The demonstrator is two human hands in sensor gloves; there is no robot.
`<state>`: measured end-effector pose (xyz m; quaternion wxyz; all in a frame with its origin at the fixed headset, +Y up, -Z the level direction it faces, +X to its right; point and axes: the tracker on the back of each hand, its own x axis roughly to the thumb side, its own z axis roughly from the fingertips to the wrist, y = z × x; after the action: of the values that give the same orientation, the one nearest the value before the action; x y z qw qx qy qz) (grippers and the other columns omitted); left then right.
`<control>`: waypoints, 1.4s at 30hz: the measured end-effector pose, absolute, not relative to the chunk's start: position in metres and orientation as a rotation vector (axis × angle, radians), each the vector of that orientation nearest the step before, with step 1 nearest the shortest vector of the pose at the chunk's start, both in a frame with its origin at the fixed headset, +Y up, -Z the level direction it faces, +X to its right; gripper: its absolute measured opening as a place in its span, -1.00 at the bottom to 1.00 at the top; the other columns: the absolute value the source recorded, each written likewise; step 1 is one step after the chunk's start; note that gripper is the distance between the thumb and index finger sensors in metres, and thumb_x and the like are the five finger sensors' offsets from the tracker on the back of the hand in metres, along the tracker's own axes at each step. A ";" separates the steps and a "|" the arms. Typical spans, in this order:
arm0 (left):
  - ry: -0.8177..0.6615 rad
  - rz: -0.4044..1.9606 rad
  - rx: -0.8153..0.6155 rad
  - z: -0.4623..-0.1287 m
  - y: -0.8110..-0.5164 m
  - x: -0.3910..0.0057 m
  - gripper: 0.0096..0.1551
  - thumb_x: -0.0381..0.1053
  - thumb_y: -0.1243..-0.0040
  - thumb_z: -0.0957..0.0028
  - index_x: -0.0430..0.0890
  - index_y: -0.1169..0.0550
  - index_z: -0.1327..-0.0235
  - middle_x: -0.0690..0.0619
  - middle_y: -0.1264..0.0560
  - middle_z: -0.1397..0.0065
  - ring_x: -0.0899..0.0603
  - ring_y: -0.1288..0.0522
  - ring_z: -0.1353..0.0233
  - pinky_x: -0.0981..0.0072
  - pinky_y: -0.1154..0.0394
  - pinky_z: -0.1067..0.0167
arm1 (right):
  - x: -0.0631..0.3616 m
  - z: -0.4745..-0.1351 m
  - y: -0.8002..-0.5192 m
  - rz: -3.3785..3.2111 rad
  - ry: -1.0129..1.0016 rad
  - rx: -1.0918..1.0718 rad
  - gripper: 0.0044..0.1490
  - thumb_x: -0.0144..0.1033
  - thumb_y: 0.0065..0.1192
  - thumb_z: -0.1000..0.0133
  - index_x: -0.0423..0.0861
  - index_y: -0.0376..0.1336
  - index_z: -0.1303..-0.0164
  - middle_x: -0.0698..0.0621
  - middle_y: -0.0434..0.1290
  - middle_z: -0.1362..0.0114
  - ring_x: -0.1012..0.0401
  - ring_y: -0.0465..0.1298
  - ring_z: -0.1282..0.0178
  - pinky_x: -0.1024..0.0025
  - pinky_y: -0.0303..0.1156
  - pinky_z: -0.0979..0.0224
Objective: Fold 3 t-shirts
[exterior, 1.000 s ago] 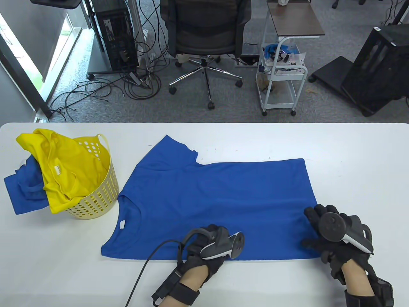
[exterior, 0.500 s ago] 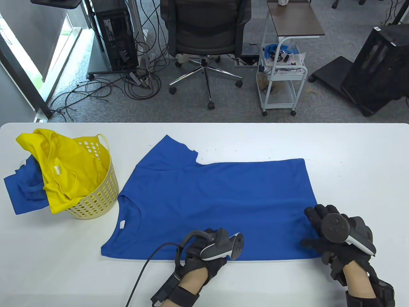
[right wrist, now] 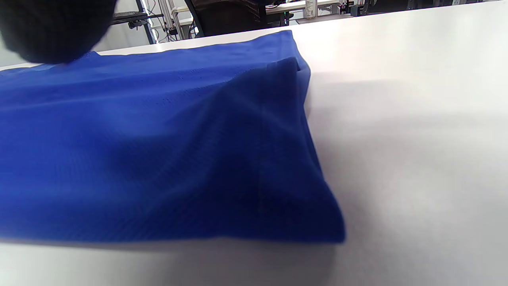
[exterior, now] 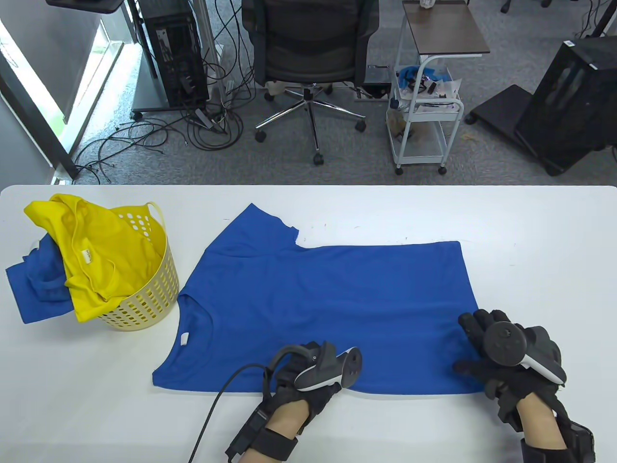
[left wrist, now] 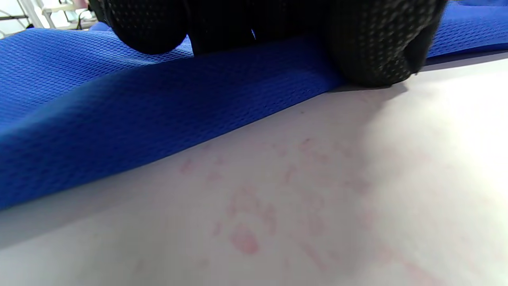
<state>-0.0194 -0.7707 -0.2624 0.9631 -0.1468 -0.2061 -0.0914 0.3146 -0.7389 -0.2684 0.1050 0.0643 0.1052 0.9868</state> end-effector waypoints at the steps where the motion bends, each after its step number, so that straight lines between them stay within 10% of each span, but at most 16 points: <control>1: -0.424 -0.177 -0.289 -0.262 -0.771 -0.020 -0.57 0.21 -0.29 0.22 0.20 -0.56 0.07 0.14 -0.46 -0.19 -0.03 -0.47 -0.18 0.11 -0.48 -0.16 | 0.315 -0.268 -0.739 2.908 0.309 0.189 0.16 0.14 0.35 0.13 0.09 -0.19 -0.55 -0.20 -0.17 -0.71 -0.29 -0.20 -0.69 -0.44 -0.23 -0.56; 12: -0.396 -0.049 -0.128 -0.267 -0.752 -0.032 -0.57 0.21 -0.28 0.20 0.14 -0.58 0.08 0.09 -0.49 -0.14 -0.03 -0.49 -0.09 0.16 -0.50 -0.04 | 0.312 -0.268 -0.732 2.892 0.216 0.208 0.05 0.14 0.32 0.10 0.03 -0.04 -0.54 -0.17 0.14 -0.59 -0.19 0.23 -0.51 -0.28 0.11 -0.50; 26: -0.306 -0.001 0.070 -0.310 -0.668 -0.017 -0.57 0.24 -0.25 0.18 0.15 -0.58 0.06 0.10 -0.48 -0.17 -0.04 -0.48 -0.12 0.14 -0.48 -0.08 | 0.200 -0.281 -0.702 2.806 0.401 0.557 0.05 0.18 0.22 0.03 -0.09 -0.04 -0.56 -0.22 0.11 -0.61 -0.23 0.21 -0.52 -0.29 0.10 -0.49; 42: -0.214 -0.129 0.223 -0.327 -0.576 0.014 -0.57 0.25 -0.27 0.17 0.13 -0.60 0.08 0.08 -0.49 -0.15 -0.05 -0.49 -0.09 0.13 -0.48 -0.07 | 0.158 -0.293 -0.697 2.519 0.079 0.569 -0.06 0.06 0.16 -0.02 -0.15 0.01 -0.52 -0.22 0.18 -0.57 -0.22 0.28 -0.46 -0.30 0.14 -0.45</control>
<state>0.0145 -0.5759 -0.3268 0.9860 0.1112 -0.1064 -0.0641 0.1582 -0.6967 -0.2933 0.2751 0.2119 0.0293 0.9373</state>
